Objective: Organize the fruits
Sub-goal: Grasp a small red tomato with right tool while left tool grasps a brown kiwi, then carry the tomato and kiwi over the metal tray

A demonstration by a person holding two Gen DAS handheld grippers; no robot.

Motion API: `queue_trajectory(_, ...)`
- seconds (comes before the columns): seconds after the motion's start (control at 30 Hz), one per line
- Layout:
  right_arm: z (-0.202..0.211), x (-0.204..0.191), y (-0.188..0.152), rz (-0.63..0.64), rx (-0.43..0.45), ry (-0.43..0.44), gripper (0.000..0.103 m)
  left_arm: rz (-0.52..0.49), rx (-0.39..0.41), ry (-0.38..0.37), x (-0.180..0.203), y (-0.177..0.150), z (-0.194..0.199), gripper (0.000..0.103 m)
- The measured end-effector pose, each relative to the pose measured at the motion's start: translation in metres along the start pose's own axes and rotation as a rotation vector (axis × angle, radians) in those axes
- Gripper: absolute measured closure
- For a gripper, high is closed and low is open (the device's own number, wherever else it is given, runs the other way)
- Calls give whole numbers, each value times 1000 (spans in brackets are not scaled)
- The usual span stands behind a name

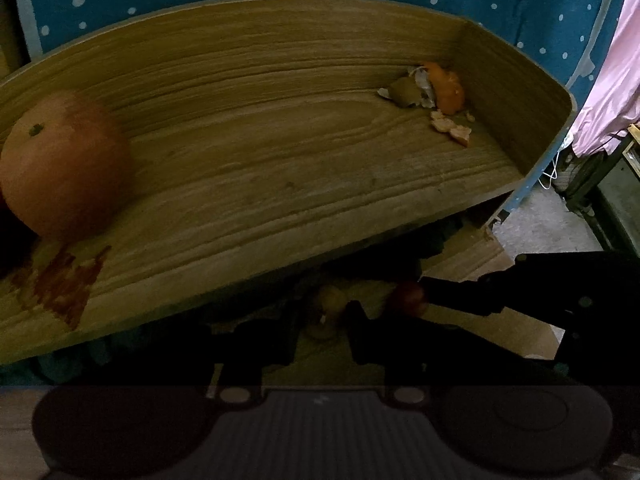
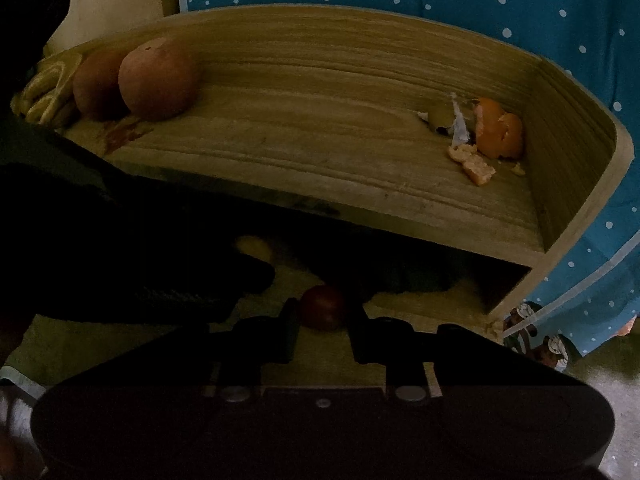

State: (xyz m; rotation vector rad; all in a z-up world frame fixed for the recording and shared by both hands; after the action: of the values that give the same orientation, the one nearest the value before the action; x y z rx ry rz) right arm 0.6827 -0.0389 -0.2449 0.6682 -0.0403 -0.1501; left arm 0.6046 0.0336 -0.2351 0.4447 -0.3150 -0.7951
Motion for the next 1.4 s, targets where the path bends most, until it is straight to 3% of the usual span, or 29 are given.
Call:
queue_trajectory(0.47, 28, -25, -2, -31, 6, -68, 77, -25, 33, -39, -17, -10, 35, 76)
queue_trajectory(1.4, 104, -138, -17, -135, 46, -178, 77, -117, 47, -100, -70, -75, 130, 75)
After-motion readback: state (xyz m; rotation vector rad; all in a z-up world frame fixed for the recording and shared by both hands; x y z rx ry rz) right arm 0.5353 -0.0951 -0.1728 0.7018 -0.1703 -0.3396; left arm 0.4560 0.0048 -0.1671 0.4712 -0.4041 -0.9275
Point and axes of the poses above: each gripper's, at about its wrist camera, not at the fingertips, and z roughly against the way its jaws point, x to its right, y to its top, the point moved 6 cm from there along -z, roughly the way its jaws point, and after that the axes turned 1 degree about y, right-handed, at the moved point
